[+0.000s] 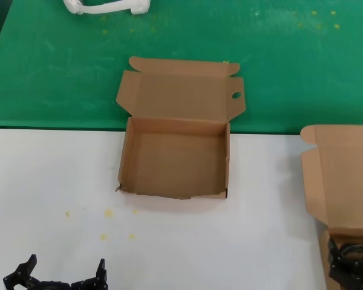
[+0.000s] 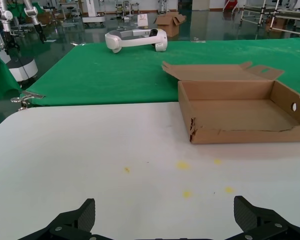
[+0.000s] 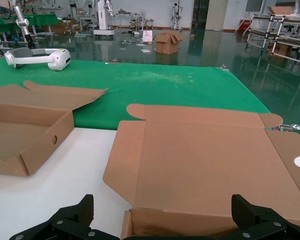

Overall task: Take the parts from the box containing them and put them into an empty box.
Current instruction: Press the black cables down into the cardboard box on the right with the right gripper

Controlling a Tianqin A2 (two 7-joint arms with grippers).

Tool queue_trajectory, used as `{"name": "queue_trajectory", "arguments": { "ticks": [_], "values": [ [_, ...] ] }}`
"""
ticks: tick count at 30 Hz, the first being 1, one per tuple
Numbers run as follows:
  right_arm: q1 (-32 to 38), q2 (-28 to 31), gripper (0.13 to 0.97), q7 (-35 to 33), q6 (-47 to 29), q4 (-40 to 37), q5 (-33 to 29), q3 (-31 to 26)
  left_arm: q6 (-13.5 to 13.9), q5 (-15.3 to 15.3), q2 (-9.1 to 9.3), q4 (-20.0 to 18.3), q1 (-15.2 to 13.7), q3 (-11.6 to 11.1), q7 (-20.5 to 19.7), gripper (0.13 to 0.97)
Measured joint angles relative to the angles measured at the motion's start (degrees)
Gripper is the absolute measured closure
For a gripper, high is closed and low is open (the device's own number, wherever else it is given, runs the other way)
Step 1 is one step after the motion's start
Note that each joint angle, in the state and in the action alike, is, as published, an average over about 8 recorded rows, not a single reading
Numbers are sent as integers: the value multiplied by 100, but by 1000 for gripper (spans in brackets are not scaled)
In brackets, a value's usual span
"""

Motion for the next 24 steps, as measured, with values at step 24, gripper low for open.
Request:
{"name": "queue_trajectory", "arguments": {
  "ticks": [24],
  "values": [
    [0,0,129,0,0,0,0,0,0,0,0,0,0,0,0,132]
  ]
}}
